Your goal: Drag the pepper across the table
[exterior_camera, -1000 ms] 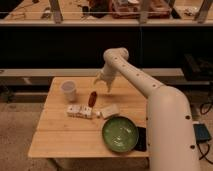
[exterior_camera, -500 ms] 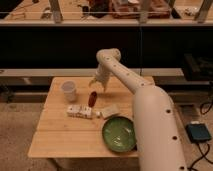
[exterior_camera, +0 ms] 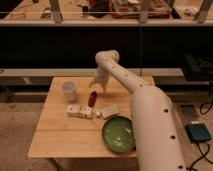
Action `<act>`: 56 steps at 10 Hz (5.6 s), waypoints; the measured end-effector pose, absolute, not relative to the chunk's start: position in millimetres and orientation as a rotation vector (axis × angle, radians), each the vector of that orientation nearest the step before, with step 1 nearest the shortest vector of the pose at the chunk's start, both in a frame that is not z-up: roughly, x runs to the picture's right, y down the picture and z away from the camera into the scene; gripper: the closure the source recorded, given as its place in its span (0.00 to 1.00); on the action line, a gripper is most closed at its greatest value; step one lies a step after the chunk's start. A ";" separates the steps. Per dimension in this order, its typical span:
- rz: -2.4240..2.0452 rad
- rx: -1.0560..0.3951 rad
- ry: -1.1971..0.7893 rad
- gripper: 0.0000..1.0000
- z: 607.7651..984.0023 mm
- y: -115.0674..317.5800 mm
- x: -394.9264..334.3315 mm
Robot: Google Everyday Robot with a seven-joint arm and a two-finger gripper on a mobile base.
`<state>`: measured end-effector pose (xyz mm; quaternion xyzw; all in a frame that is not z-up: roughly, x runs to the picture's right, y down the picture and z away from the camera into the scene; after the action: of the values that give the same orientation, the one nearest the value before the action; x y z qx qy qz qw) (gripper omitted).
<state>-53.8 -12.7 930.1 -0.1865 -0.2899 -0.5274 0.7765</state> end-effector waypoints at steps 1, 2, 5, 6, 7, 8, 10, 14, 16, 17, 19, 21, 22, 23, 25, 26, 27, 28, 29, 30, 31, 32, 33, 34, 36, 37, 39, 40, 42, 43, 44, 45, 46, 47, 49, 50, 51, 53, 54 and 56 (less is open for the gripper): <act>-1.195 -0.416 -0.623 0.35 919.9 -17.2 -68.6; -1.230 -0.434 -0.616 0.35 915.8 -18.9 -76.8; -1.299 -0.476 -0.608 0.35 915.7 -14.4 -92.3; -1.310 -0.484 -0.608 0.35 917.9 -10.8 -92.4; -1.323 -0.492 -0.610 0.35 918.5 -5.9 -94.3; -1.341 -0.499 -0.613 0.35 917.4 2.8 -92.8; -1.346 -0.503 -0.617 0.35 916.8 16.5 -88.3; -1.346 -0.518 -0.607 0.35 923.7 33.9 -94.6; -1.331 -0.531 -0.577 0.35 928.6 36.7 -93.3; -1.325 -0.538 -0.570 0.35 927.4 38.5 -92.8; -1.302 -0.545 -0.550 0.35 928.8 44.0 -83.0; -1.287 -0.533 -0.546 0.35 938.5 49.1 -75.8; -1.292 -0.527 -0.547 0.35 944.3 51.6 -74.3; -1.297 -0.519 -0.547 0.35 948.2 51.3 -74.0; -1.305 -0.504 -0.536 0.35 960.0 44.6 -67.8; -1.307 -0.502 -0.524 0.35 967.6 39.6 -62.1; -1.310 -0.503 -0.515 0.35 973.8 34.8 -58.6; -1.313 -0.504 -0.513 0.35 977.2 30.3 -56.6; -1.313 -0.504 -0.511 0.35 981.7 28.0 -53.9; -1.311 -0.501 -0.510 0.35 986.3 25.0 -50.0; -1.313 -0.497 -0.510 0.35 988.7 22.1 -50.8; -1.316 -0.492 -0.513 0.35 989.0 20.3 -54.7; -1.322 -0.487 -0.516 0.35 989.3 18.5 -60.2; -1.325 -0.484 -0.515 0.40 989.3 16.2 -62.8; -1.332 -0.494 -0.517 0.60 978.1 26.7 -66.2; -1.332 -0.498 -0.514 0.68 971.1 34.2 -66.4; -1.348 -0.496 -0.514 0.84 953.8 49.6 -77.7; -1.355 -0.496 -0.517 0.84 949.7 54.4 -86.8; -1.384 -0.495 -0.514 0.84 931.4 75.5 -95.2; -1.392 -0.493 -0.511 0.84 920.5 86.8 -96.6; -1.404 -0.493 -0.516 0.84 908.7 99.8 -104.9; -1.426 -0.492 -0.514 0.84 896.5 111.9 -111.4; -1.439 -0.491 -0.509 0.84 887.4 122.6 -115.9; -1.443 -0.488 -0.511 0.84 878.6 132.5 -118.8; -1.451 -0.499 -0.500 0.84 864.3 148.3 -110.9; -1.464 -0.498 -0.496 0.84 862.3 147.6 -113.6; -1.484 -0.508 -0.496 0.84 860.2 148.9 -124.3; -1.487 -0.523 -0.493 0.84 852.9 154.6 -145.9; -1.500 -0.536 -0.489 0.84 848.7 157.0 -160.5; -1.547 -0.553 -0.480 0.84 838.2 164.3 -187.3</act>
<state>-187.3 164.3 838.2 -0.2440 -0.2118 -0.6826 0.6555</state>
